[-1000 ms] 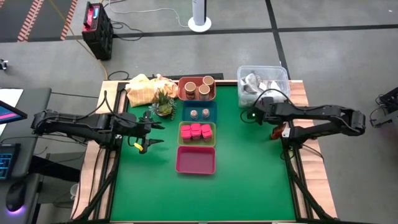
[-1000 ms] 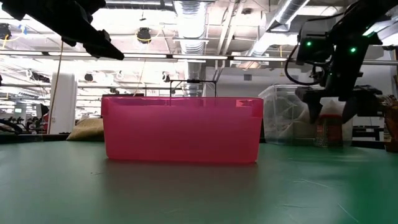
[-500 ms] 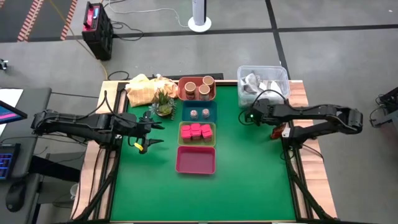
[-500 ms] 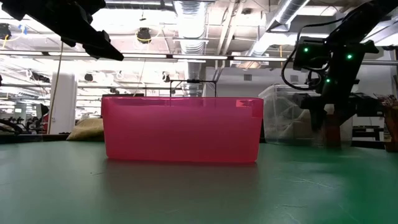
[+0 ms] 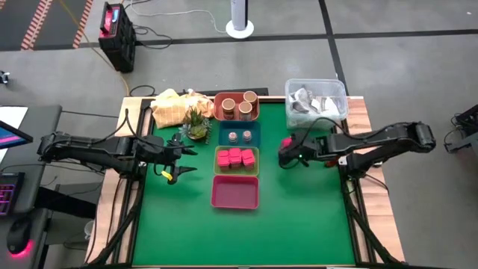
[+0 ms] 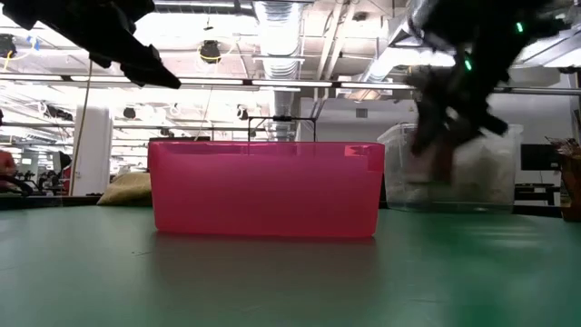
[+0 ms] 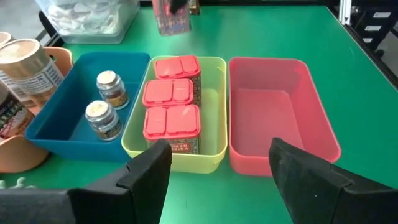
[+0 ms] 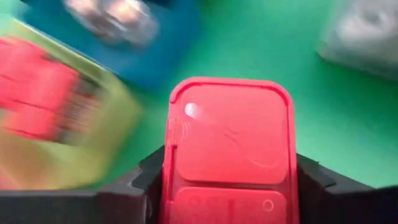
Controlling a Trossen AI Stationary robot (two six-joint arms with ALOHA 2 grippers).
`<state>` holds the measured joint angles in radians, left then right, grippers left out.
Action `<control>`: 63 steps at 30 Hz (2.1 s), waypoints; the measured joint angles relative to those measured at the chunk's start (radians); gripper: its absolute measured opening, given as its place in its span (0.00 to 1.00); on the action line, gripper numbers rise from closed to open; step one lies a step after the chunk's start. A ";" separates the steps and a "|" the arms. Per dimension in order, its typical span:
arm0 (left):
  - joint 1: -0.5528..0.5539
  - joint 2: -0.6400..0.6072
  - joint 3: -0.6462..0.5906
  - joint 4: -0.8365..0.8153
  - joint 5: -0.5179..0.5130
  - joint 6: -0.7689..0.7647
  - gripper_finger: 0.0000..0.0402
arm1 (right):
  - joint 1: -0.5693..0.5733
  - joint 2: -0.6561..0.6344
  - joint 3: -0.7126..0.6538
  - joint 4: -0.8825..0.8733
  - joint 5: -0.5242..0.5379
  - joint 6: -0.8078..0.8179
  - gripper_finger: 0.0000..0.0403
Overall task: Sort spices by type
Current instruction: Put the red spice can into the yellow bin
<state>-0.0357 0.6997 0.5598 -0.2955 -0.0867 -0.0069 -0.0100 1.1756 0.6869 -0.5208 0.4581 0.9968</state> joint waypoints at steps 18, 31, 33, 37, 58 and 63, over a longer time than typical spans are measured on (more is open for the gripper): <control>0.000 0.000 0.000 -0.014 -0.026 -0.069 0.64 | 0.072 0.540 0.787 -0.444 0.083 -0.130 0.57; 0.000 0.000 0.000 -0.041 -0.026 -0.073 0.64 | 0.080 0.844 1.170 -0.836 0.065 -0.064 0.57; 0.000 0.000 0.000 -0.046 -0.026 -0.073 0.64 | 0.079 0.845 1.170 -0.840 0.063 -0.054 0.58; 0.000 0.000 0.000 -0.046 -0.026 -0.068 0.64 | 0.080 0.844 1.171 -0.806 0.058 -0.054 0.58; -0.040 0.100 -0.057 -0.042 -0.025 -0.149 0.64 | 0.067 0.872 1.160 -0.740 0.020 -0.070 0.58; -0.062 0.151 -0.058 -0.028 -0.025 -0.155 0.64 | 0.070 0.872 1.160 -0.691 0.011 -0.078 0.58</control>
<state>-0.0973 0.8505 0.5018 -0.3239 -0.1120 -0.1619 0.0604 2.0472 1.8465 -1.2118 0.4691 0.9191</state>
